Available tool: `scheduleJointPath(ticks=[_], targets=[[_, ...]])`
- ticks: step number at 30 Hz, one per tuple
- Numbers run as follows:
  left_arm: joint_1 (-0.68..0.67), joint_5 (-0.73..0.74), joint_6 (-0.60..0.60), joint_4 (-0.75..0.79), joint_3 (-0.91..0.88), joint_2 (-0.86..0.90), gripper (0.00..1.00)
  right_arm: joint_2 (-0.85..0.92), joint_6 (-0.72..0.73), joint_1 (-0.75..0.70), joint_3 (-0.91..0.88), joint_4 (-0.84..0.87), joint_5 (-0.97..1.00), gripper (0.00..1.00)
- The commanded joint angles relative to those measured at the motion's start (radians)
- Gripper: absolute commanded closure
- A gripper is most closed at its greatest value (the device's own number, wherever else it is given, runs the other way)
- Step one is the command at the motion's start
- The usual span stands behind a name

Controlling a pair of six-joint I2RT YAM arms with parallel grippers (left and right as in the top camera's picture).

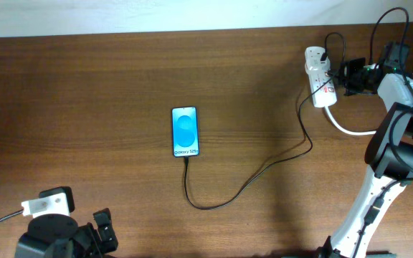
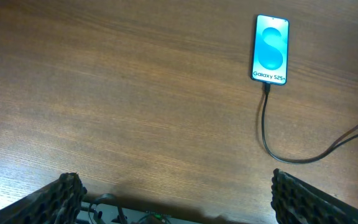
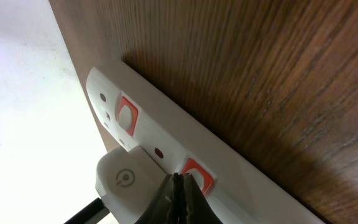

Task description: Plug charger to phone and switch on socket

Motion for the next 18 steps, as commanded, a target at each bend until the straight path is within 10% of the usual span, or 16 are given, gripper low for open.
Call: scheduleJointPath(ticks=[1,18], targets=[[-0.005,-0.014,-0.009,-0.002,-0.003,-0.004,0.01,0.007,-0.007,0.056,0.014,-0.016,-0.048,0.96],[-0.005,-0.014,-0.009,-0.002,-0.003,-0.004,0.01,0.007,-0.045,0.054,0.014,-0.096,0.053,0.96]])
